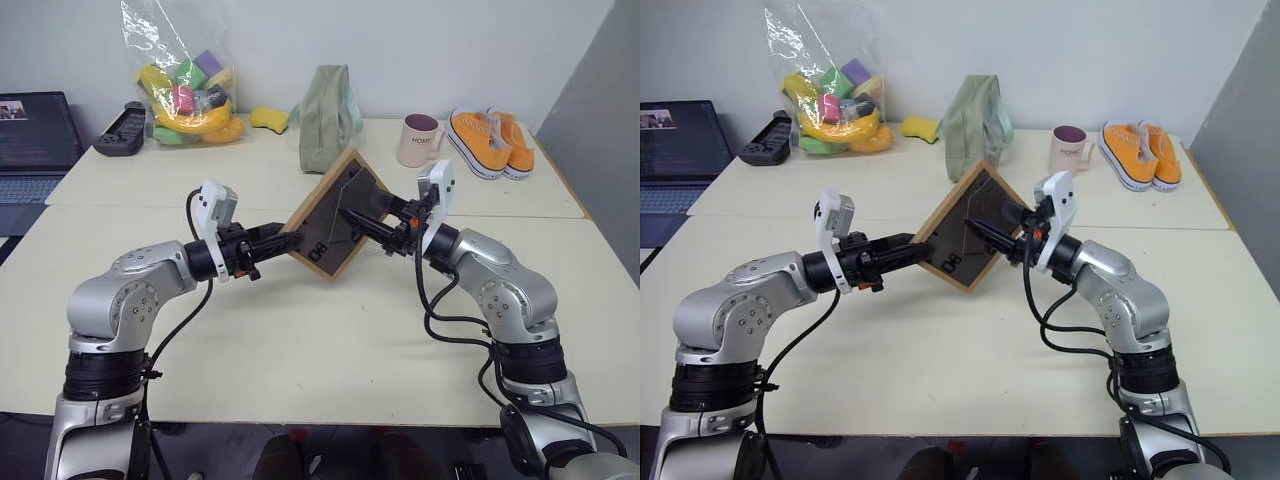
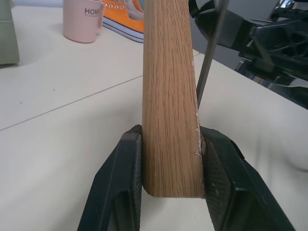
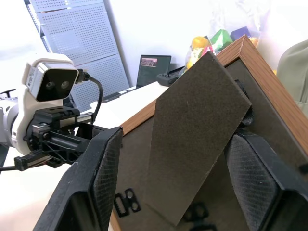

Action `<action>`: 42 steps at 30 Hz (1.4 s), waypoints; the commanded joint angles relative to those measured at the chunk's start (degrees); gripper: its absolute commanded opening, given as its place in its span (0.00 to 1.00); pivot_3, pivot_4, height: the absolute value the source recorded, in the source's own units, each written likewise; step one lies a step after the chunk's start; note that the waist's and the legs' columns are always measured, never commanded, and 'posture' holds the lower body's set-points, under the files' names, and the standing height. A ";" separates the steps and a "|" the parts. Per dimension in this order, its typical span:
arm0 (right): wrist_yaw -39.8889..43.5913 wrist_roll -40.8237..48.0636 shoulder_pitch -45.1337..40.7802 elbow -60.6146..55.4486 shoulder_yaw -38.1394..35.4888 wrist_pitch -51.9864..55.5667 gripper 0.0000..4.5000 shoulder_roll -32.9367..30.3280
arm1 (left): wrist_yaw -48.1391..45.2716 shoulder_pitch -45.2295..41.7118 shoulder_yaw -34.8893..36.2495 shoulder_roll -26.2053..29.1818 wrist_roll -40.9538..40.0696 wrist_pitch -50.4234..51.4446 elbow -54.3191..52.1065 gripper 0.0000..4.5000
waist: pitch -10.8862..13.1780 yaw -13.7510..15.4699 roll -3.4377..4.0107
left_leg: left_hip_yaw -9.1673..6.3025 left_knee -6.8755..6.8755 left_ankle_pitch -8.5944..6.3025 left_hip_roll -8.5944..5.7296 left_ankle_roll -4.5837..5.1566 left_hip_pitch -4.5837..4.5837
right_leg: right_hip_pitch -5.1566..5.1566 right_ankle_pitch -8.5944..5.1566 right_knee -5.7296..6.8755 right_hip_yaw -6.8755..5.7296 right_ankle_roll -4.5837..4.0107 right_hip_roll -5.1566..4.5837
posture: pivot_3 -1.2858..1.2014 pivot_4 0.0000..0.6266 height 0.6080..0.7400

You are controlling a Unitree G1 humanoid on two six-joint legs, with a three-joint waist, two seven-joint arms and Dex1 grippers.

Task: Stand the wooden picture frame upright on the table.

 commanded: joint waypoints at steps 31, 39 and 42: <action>15.25 -24.34 13.69 0.97 1.51 -36.47 0.73 -28.12 | 4.74 -9.40 7.12 2.87 -8.02 12.68 7.89 0.29 | 0.03 0.10 0.04 | -0.03 0.08 0.01 -0.04 0.03 -0.06 | 0.02 0.00 -0.03 -0.01 0.00 -0.01 | 0.52 0.24 1.00; 0.54 -49.06 11.67 16.70 3.75 -79.15 0.73 -29.61 | 13.35 -10.37 14.50 -1.32 -16.84 27.75 11.53 0.29 | 0.04 -0.09 0.03 | -0.02 0.12 0.05 -0.04 0.04 -0.05 | 0.02 0.00 0.03 0.01 0.01 -0.01 | 0.52 0.24 1.00; -8.71 -59.85 9.43 22.02 4.68 -89.48 0.73 -28.77 | 20.38 -9.33 20.28 -6.43 -22.54 38.10 10.51 0.29 | 0.03 -0.08 0.03 | -0.01 0.12 0.16 -0.04 -0.17 -0.05 | 0.02 0.00 0.05 0.01 0.01 -0.04 | 0.52 0.24 1.00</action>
